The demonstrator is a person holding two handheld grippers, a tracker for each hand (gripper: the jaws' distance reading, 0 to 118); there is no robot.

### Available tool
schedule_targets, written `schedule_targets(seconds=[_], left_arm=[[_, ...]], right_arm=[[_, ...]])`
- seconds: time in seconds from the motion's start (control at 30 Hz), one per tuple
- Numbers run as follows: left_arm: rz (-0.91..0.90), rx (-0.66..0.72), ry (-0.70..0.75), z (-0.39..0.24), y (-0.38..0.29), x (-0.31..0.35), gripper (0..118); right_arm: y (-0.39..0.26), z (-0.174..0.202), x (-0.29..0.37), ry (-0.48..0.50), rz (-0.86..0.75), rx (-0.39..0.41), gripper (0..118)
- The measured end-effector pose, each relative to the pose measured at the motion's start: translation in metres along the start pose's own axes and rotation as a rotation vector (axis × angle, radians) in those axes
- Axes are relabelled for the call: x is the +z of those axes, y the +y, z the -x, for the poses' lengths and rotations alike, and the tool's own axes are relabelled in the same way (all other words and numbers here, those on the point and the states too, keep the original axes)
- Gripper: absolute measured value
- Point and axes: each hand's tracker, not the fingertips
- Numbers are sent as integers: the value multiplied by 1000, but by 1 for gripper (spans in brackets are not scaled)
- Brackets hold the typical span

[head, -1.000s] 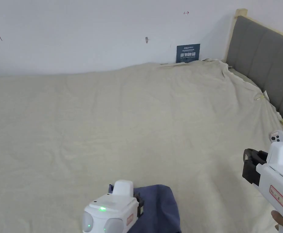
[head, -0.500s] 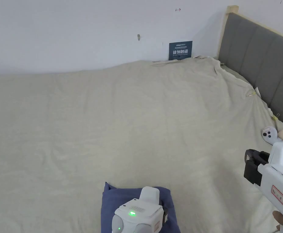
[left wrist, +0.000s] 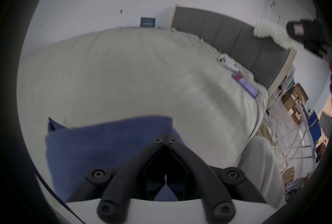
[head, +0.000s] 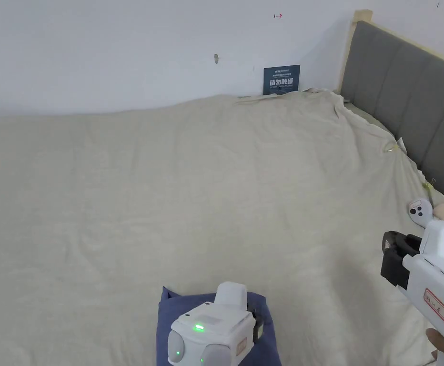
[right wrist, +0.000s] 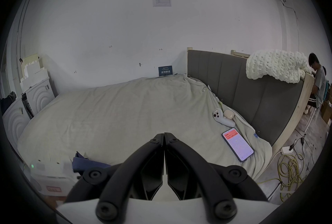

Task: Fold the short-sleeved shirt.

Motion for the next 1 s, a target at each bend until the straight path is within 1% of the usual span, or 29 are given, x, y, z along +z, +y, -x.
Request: schedule_targets(seconds=[0.2,0.33,0.47,0.6,0.8,1.0], left_arm=[[-170,7,17,19,46,60,0],[-281,-27,99,39,68,95,0],[-377,-19,185,62,80,127,0],[-459,-17,283,83,82,155,0],[-548,-39,451,109,68,183,0],[-574,-6,526,130,47,194,0]], right_arm=[[9,19,1,36,-33,21,0],[15,34,2,62,-53,33,0],[17,47,0,88,-77,42,0],[17,59,-2,108,-103,54,0],[11,75,-3,132,-142,64,0],[4,89,0,143,-172,71,0]])
